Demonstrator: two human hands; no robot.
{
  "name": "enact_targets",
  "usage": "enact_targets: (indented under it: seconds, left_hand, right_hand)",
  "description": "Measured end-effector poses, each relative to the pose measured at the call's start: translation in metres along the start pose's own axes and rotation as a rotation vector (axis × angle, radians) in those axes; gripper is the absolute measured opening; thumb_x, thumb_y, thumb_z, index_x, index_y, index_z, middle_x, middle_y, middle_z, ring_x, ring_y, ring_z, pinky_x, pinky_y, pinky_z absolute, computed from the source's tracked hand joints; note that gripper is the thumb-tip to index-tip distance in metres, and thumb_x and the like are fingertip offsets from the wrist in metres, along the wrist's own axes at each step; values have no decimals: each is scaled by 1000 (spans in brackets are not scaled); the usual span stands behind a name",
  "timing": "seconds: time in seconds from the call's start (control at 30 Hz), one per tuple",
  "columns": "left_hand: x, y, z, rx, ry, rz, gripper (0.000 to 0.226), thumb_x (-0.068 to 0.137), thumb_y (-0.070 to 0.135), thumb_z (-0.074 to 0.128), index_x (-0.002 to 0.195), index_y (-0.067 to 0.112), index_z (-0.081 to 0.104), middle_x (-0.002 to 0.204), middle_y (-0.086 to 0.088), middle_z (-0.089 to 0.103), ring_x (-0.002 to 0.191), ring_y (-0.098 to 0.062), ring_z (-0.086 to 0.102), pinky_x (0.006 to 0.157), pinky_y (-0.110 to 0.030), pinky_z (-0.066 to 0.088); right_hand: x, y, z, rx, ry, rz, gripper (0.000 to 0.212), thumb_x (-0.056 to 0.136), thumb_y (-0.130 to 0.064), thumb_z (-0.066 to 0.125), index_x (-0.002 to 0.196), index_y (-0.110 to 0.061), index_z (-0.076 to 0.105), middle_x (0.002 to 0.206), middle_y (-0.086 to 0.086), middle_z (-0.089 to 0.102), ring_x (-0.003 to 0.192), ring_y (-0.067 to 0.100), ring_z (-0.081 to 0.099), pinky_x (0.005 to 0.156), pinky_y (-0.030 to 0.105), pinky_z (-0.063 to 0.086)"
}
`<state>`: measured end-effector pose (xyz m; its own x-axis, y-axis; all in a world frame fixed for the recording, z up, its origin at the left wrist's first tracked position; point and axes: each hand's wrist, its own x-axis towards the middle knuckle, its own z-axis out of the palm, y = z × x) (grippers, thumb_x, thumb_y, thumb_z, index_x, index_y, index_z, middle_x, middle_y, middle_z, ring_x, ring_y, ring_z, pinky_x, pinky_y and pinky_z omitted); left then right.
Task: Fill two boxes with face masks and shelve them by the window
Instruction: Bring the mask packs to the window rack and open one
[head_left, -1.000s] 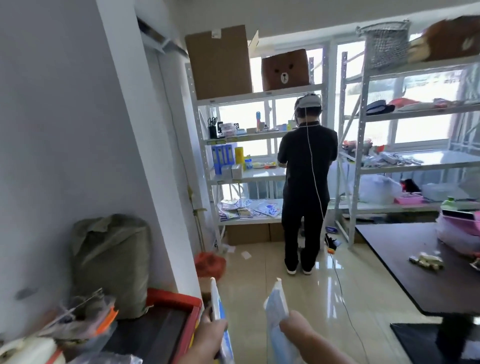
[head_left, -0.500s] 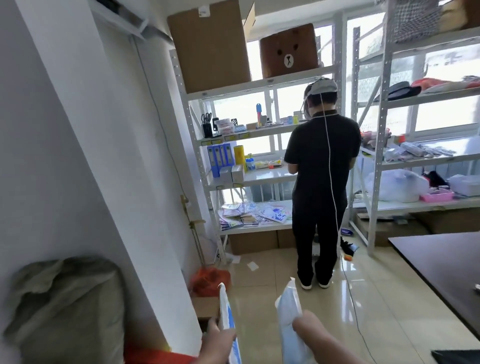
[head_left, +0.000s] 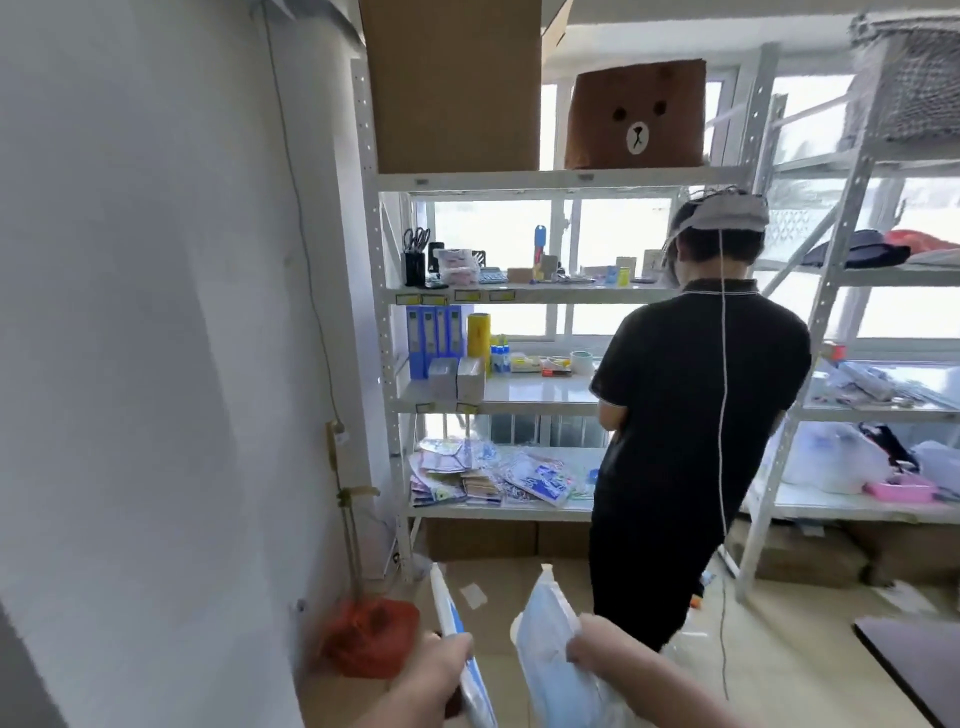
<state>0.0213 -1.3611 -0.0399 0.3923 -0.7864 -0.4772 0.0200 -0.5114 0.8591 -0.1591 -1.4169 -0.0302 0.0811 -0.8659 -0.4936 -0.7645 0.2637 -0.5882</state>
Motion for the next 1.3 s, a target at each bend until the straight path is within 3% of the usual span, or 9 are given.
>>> enact_targets:
  seconds: [0.1, 0.23, 0.4, 0.57, 0.67, 0.9, 1.0, 1.1, 1.3]
  left_hand:
    - [50, 24, 11, -3, -1, -18, 40, 68, 8, 65, 102, -5, 50, 79, -11, 52, 74, -22, 54, 64, -28, 41]
    - [127, 49, 22, 72, -28, -57, 53, 45, 21, 58, 93, -2, 53, 92, -12, 57, 92, -24, 59, 83, -29, 48]
    - [216, 106, 26, 135, 42, -88, 40, 79, 12, 60, 114, -3, 47, 104, -12, 53, 104, -27, 56, 82, -27, 44]
    - [291, 166, 24, 158, 136, -46, 46, 78, 12, 62, 120, -2, 49, 107, -15, 56, 96, -25, 55, 80, -25, 43]
    - [338, 191, 24, 155, 162, -82, 47, 68, 23, 61, 109, 3, 53, 107, -20, 62, 97, -31, 62, 88, -35, 52]
    - [437, 256, 43, 164, 87, -75, 28, 83, 10, 56, 108, 3, 45, 96, -14, 54, 89, -27, 54, 72, -27, 43]
    - [496, 284, 51, 131, 10, -66, 50, 63, 21, 58, 110, 8, 46, 101, -16, 59, 91, -30, 61, 83, -36, 55]
    - [585, 303, 55, 137, -48, -59, 61, 54, 24, 53, 113, 9, 47, 100, -19, 59, 90, -32, 62, 78, -41, 55]
    - [668, 396, 51, 32, -116, 31, 34, 80, 13, 54, 112, 5, 49, 96, -19, 58, 84, -33, 60, 68, -33, 52]
  right_hand:
    - [54, -23, -2, 21, -6, 31, 43, 93, -12, 44, 135, -5, 48, 122, 7, 56, 106, 19, 53, 82, 24, 38]
    - [125, -66, -9, 128, -15, 68, 51, 93, -15, 43, 143, -8, 36, 140, 6, 47, 120, 18, 49, 90, 25, 39]
    - [226, -122, -28, 244, -21, 15, 50, 91, -13, 36, 141, -6, 36, 132, 9, 50, 111, 23, 52, 89, 29, 42]
    - [311, -185, -53, 294, 30, -49, 40, 96, -10, 34, 134, -1, 38, 131, 17, 52, 109, 27, 55, 87, 30, 44]
    - [357, -216, -62, 282, 41, -65, 38, 97, -10, 34, 133, 1, 39, 131, 20, 52, 117, 31, 53, 87, 29, 41]
    - [461, -265, -74, 344, -7, -42, 42, 94, -7, 37, 136, -1, 41, 109, 11, 53, 76, 13, 51, 72, 28, 43]
    - [515, -290, -86, 383, 21, -17, 44, 90, -5, 39, 133, -1, 43, 109, 14, 57, 89, 21, 58, 73, 31, 50]
    - [563, -320, -110, 384, 111, 0, 41, 91, -7, 41, 131, -2, 44, 112, 13, 56, 95, 22, 55, 72, 28, 50]
    - [654, -372, -165, 481, 250, 27, 28, 88, -6, 43, 114, 0, 54, 97, 12, 52, 85, 26, 50, 61, 25, 40]
